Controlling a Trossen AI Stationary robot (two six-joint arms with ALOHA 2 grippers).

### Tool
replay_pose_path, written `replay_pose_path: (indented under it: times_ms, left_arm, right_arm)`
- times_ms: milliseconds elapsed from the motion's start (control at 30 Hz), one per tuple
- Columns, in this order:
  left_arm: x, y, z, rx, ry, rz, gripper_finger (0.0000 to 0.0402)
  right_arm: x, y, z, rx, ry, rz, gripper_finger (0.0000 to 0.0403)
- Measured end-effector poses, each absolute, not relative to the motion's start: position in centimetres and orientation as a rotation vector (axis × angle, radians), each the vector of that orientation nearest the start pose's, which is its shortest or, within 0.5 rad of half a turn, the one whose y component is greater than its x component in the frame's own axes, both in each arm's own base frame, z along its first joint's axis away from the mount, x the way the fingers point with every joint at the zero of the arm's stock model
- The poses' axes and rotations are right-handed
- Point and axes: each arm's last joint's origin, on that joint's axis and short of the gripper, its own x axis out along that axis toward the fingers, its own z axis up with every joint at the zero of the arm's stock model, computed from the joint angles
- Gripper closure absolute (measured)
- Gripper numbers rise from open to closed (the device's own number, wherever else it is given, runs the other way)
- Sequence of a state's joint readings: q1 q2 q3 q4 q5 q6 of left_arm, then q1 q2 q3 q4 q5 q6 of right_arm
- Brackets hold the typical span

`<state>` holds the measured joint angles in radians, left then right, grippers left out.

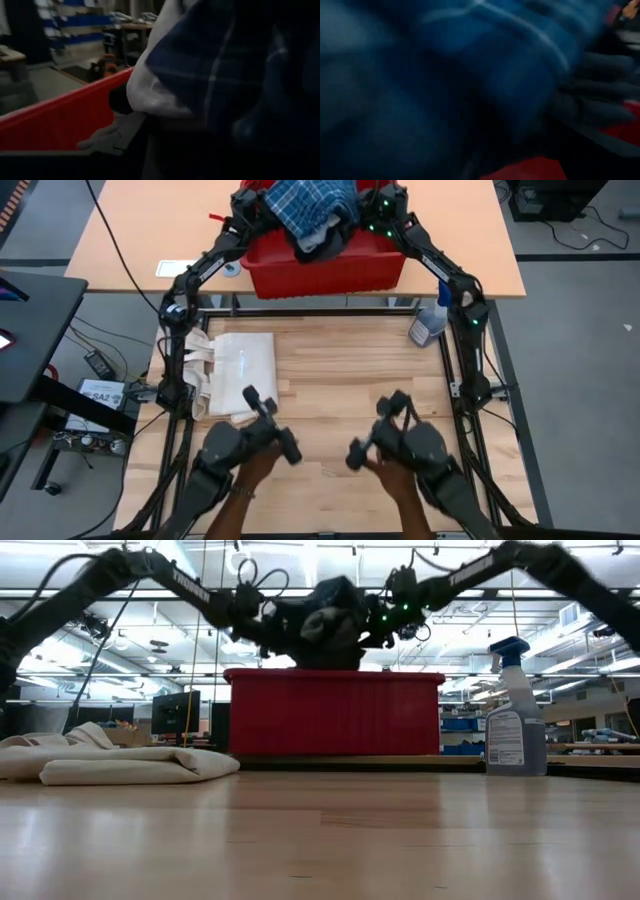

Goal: Sort clothes
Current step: Put the stack of clothes into the red bin

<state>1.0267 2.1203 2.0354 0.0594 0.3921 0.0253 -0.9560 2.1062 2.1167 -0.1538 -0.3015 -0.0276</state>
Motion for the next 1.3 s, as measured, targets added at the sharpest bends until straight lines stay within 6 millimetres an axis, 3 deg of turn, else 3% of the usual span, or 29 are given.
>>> replay_pose_path:
  times_ms: [167, 333, 433, 533, 800, 1100, 1200, 1300]
  left_arm:
    - [26.3, 45.2, 33.8, 0.048, -0.03, 0.722, 0.0221]
    - [26.2, 48.1, 29.1, 0.094, 0.032, 0.829, 0.0221]
    - [26.5, 49.6, 26.4, 0.03, 0.098, 0.837, 0.0221]
    - [26.8, 50.4, 25.4, -0.008, 0.163, 0.829, 0.0221]
    - [26.8, 50.6, 25.5, -0.01, 0.288, 0.812, 0.0229]
    - [26.7, 50.4, 24.9, -0.009, 0.383, 0.814, 0.0342]
    - [26.7, 50.4, 24.9, -0.009, 0.38, 0.803, 0.0336]
    - [26.8, 50.3, 24.8, -0.014, 0.378, 0.783, 0.029]
  right_arm:
    - [29.4, -44.1, 36.4, 0.066, 0.073, -0.699, 0.0056]
    - [29.7, -47.6, 31.2, 0.143, 0.026, -0.778, 0.0056]
    - [29.7, -48.7, 28.4, 0.219, 0.063, -0.812, 0.0056]
    - [29.6, -48.9, 27.0, 0.268, 0.137, -0.823, 0.0056]
    - [29.5, -48.4, 27.1, 0.274, 0.211, -0.916, 0.0056]
    - [29.3, -47.7, 27.8, 0.29, 0.264, -0.926, 0.0056]
    - [29.1, -47.4, 28.5, 0.277, 0.268, -0.915, 0.0056]
    - [28.9, -47.1, 29.1, 0.259, 0.287, -0.91, 0.0056]
